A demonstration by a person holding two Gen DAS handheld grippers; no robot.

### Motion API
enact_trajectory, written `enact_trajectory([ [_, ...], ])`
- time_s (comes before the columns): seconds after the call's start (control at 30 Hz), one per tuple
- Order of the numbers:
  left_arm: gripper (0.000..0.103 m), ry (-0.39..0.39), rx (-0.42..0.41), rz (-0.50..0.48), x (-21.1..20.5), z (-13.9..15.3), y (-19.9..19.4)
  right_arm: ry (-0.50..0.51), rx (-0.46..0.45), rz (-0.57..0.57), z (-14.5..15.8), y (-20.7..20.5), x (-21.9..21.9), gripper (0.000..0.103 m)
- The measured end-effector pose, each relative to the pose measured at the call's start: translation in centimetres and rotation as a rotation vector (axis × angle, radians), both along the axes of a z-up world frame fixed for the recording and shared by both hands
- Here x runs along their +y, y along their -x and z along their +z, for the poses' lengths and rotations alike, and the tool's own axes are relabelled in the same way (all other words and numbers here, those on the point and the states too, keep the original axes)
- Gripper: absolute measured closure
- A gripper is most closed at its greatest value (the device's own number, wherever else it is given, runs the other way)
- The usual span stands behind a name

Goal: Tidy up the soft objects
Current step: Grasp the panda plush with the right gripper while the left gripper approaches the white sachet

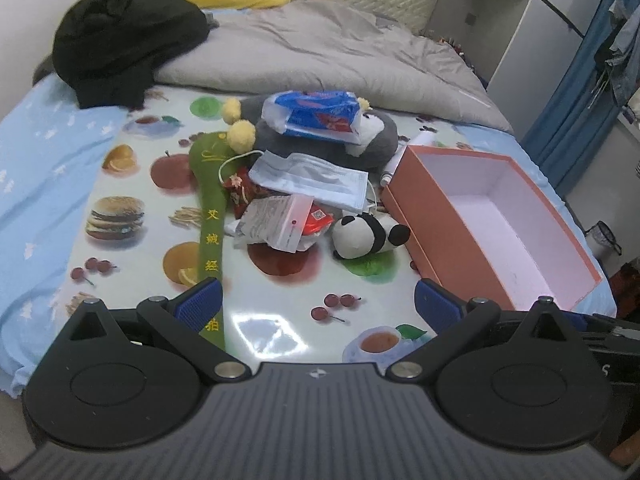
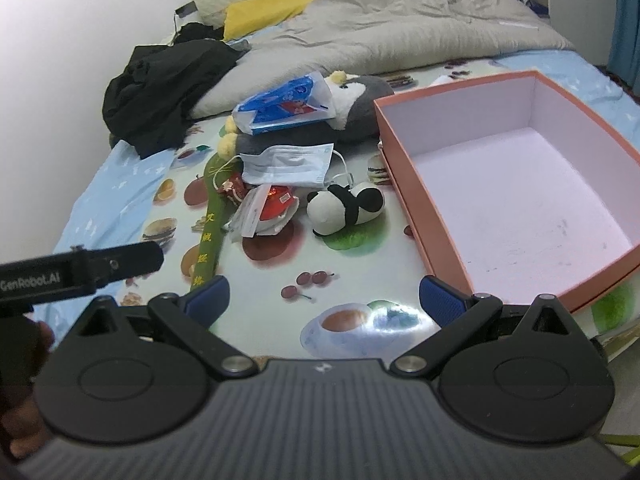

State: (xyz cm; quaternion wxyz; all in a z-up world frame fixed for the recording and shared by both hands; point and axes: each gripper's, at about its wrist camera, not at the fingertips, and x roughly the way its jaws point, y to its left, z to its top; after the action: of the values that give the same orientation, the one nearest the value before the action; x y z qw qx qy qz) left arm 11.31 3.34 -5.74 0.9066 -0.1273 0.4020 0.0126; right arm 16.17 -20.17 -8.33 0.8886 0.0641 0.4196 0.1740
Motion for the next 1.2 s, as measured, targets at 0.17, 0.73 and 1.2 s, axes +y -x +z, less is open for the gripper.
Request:
enact_trajectory([
  [0.17,0.000,-0.014,0.003,-0.005,1.2,-1.6,-2.1,-0.037,0.019,-0.010,-0.9,-1.9,1.0,0.000],
  [0.73,0.020,-0.006,0.062,0.001,3.8,-8.2,-9.9,-0.150,0.165,-0.101,-7.0,-9.8,3.6,0.007],
  [1.2,0.039,0.001,0.070,-0.049,4.3,-12.8,-15.6,-0.110,0.204,-0.188,-11.8,-17.4,6.2,0.006],
])
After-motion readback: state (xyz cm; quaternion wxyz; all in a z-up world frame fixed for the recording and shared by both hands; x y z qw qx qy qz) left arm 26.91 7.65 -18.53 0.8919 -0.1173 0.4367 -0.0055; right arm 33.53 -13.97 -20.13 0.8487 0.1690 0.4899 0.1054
